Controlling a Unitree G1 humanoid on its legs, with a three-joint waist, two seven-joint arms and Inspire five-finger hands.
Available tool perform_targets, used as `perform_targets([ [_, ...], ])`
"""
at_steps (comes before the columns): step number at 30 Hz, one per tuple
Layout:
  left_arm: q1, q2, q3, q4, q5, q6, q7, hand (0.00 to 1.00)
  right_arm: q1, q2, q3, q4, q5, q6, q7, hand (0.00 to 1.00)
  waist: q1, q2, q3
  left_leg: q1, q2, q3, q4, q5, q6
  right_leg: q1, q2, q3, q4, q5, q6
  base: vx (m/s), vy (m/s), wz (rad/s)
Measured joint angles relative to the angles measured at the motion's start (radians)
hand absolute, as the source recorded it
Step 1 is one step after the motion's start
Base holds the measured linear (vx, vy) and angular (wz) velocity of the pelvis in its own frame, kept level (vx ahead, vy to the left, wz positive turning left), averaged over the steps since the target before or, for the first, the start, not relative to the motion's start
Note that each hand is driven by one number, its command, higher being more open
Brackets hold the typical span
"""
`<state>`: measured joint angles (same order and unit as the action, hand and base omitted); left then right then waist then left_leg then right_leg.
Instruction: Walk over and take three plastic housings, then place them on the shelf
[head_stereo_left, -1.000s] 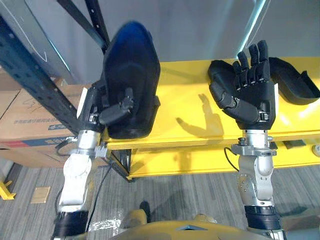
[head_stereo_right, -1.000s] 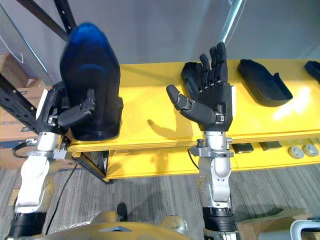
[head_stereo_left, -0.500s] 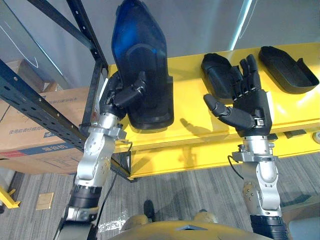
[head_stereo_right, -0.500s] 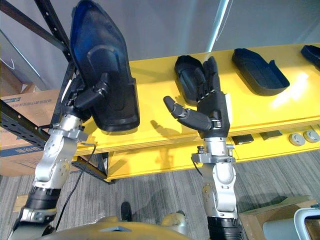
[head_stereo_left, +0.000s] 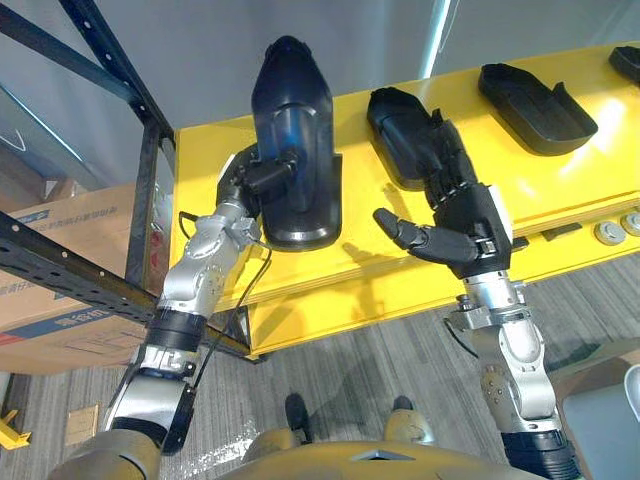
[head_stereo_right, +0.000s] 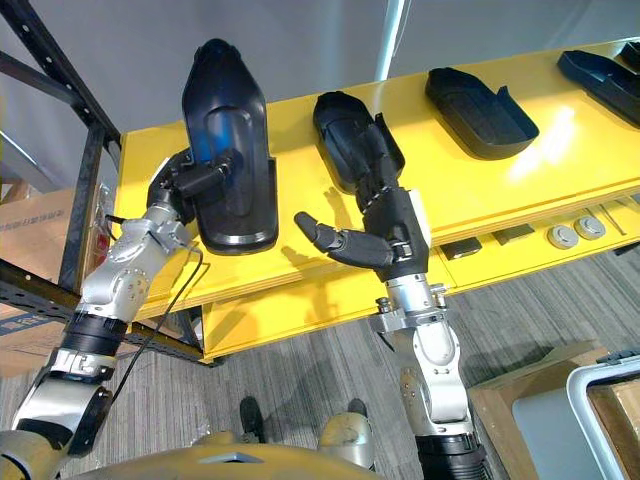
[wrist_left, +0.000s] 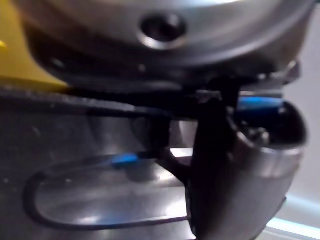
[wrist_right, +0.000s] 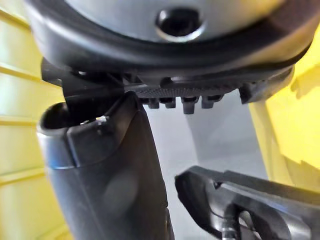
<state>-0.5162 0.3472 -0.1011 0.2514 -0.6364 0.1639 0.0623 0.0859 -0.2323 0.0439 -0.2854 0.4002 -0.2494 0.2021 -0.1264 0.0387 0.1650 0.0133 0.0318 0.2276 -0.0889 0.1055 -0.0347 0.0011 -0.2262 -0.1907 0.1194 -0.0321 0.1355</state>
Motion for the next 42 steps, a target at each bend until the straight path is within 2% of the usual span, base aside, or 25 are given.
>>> perform_targets([
  [3, -0.009, 0.002, -0.001, 0.04, -0.028, 0.0, 0.02, 0.0, 0.006, 0.0, 0.007, 0.0, 0.0, 0.0, 0.008, 1.0, -0.018, 0.001, 0.002, 0.007, 0.005, 0.012, -0.001, 0.0, -0.001, 0.0, 0.005, 0.012, 0.0, 0.003, -0.003, -0.05, 0.005, -0.17],
  [8, -0.067, 0.002, 0.001, 0.141, -0.022, 0.015, 0.084, 0.0, 0.035, 0.0, 0.003, 0.0, 0.002, 0.0, 0.008, 1.0, -0.025, 0.003, 0.022, 0.01, 0.023, 0.027, -0.001, -0.002, -0.009, -0.001, 0.024, 0.031, -0.009, 0.004, -0.005, -0.06, -0.006, -0.1],
  [15, -0.116, 0.006, 0.042, 0.247, 0.056, 0.032, 0.18, 0.0, 0.021, -0.001, 0.002, -0.001, 0.009, 0.028, 0.014, 1.0, -0.039, 0.009, 0.029, -0.024, 0.037, 0.026, -0.001, 0.024, -0.012, -0.035, 0.041, 0.033, -0.02, 0.029, -0.013, -0.02, -0.004, -0.01],
  [20, -0.123, 0.038, 0.064, 0.255, 0.096, 0.034, 0.198, 0.0, 0.006, -0.008, -0.001, -0.007, 0.02, 0.028, 0.021, 1.0, -0.038, 0.025, 0.067, -0.027, 0.037, 0.016, 0.0, 0.031, -0.011, -0.035, 0.041, 0.027, -0.016, 0.029, -0.013, -0.02, 0.011, 0.05],
  [23, -0.132, 0.056, 0.075, 0.255, 0.099, 0.035, 0.2, 0.0, -0.016, -0.016, 0.005, -0.007, 0.04, 0.053, 0.023, 1.0, -0.038, 0.034, 0.078, -0.042, 0.039, 0.013, 0.0, 0.037, -0.011, -0.05, 0.043, 0.026, -0.013, 0.029, -0.013, -0.02, 0.01, 0.03],
  [24, -0.154, 0.058, 0.075, 0.262, 0.104, 0.039, 0.209, 1.0, -0.032, -0.018, 0.005, -0.009, 0.039, 0.064, 0.023, 1.0, -0.035, 0.034, 0.09, -0.043, 0.04, 0.012, 0.0, 0.04, -0.011, -0.052, 0.043, 0.026, -0.01, 0.029, -0.013, 0.0, 0.0, 0.0],
  [33, -0.237, 0.065, 0.053, 0.289, 0.222, 0.08, 0.216, 1.0, -0.08, -0.02, 0.018, -0.054, 0.039, 0.088, 0.004, 1.0, -0.029, 0.034, 0.113, -0.061, 0.04, -0.007, 0.001, 0.053, -0.008, -0.066, 0.043, 0.011, 0.007, 0.027, -0.015, 0.0, 0.002, 0.05],
  [42, -0.237, 0.085, 0.018, 0.29, 0.3, 0.099, 0.19, 1.0, -0.081, -0.035, 0.048, -0.054, 0.039, 0.089, -0.014, 1.0, -0.029, 0.034, 0.114, -0.059, 0.043, -0.014, 0.0, 0.058, -0.009, -0.065, 0.044, 0.004, 0.019, 0.022, -0.021, 0.0, 0.001, 0.02],
])
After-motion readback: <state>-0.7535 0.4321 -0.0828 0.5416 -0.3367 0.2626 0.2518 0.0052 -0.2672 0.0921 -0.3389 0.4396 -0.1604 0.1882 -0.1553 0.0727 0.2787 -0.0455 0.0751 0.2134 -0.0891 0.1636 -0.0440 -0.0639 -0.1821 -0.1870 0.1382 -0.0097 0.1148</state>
